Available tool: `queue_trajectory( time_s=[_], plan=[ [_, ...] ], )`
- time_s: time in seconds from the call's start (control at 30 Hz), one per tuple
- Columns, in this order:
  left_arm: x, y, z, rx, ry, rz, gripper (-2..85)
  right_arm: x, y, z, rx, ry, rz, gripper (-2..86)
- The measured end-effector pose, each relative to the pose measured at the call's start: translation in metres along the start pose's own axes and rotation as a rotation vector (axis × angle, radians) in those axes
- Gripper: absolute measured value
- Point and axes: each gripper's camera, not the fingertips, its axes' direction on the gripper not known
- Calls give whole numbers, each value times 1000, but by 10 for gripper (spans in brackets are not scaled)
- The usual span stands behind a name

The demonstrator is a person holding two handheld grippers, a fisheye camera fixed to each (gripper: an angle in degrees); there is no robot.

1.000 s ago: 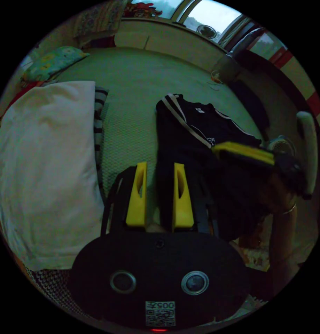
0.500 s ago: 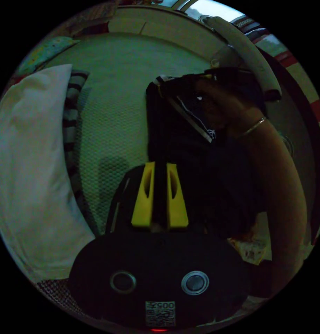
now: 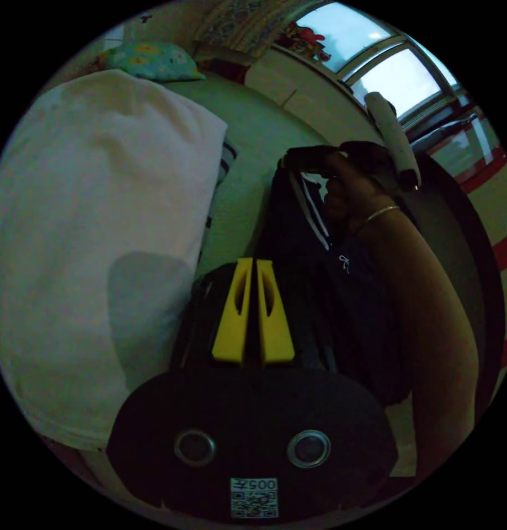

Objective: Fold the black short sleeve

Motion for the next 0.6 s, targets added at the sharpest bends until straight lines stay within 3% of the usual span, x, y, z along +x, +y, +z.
queue_trajectory(
  time_s=[0.2,0.33,0.6],
  plan=[
    [-8,8,-16,49,-33,-6,9,-3,27,2,-48,-87,19,14],
    [1,16,-20,28,-37,59,35,-5,59,-29,-43,-74,-87,60],
    [24,34,-24,-25,-64,154,56,-5,154,-79,-23,2,-92,58]
  ],
)
